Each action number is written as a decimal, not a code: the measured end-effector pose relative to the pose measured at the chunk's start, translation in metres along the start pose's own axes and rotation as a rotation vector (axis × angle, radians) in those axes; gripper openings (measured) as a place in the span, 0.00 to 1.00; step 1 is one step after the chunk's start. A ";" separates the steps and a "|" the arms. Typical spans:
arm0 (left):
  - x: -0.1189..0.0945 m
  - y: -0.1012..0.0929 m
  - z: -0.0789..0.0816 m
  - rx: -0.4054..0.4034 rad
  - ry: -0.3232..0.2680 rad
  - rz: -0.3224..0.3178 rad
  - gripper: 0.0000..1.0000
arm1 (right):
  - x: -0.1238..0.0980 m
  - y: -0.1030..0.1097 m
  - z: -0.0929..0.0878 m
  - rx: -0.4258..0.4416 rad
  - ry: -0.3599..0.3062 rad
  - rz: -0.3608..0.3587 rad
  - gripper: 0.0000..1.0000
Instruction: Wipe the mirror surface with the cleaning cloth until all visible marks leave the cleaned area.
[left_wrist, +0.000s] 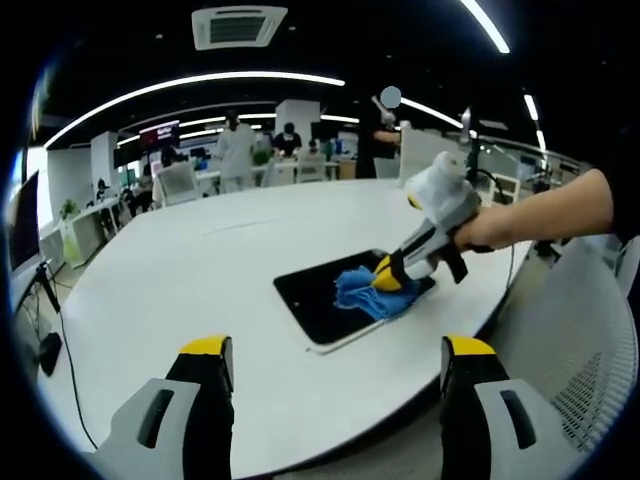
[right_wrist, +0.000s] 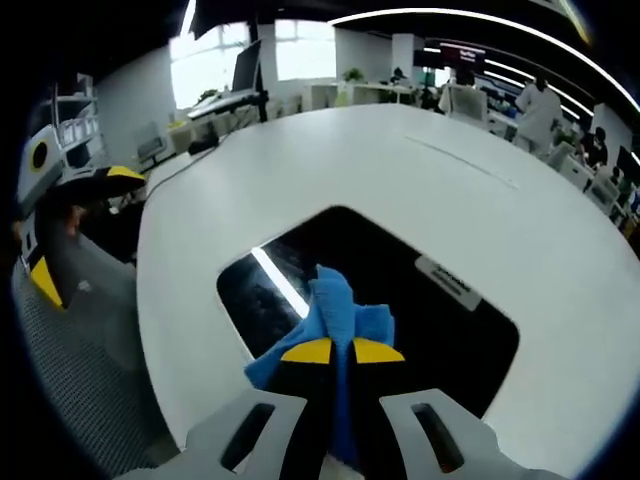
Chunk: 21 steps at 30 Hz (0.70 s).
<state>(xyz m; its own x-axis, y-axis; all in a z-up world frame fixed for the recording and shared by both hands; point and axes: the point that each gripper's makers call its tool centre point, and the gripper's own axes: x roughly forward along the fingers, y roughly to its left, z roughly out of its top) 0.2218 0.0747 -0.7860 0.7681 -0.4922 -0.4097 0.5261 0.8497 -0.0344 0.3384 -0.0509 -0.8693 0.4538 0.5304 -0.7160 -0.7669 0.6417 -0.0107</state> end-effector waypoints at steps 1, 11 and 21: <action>0.000 0.000 0.000 0.000 0.000 -0.001 0.85 | 0.002 -0.003 0.002 0.003 -0.001 -0.005 0.00; 0.000 0.000 0.000 0.000 0.000 0.000 0.84 | 0.014 -0.021 0.014 0.020 -0.005 -0.037 0.00; 0.000 0.000 -0.001 0.000 0.000 0.000 0.83 | 0.026 -0.042 0.025 0.046 -0.008 -0.080 0.00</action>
<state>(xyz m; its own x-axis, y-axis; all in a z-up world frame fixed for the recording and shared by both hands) 0.2218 0.0749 -0.7866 0.7679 -0.4924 -0.4098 0.5262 0.8496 -0.0349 0.3934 -0.0504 -0.8701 0.5167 0.4804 -0.7086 -0.7062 0.7071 -0.0356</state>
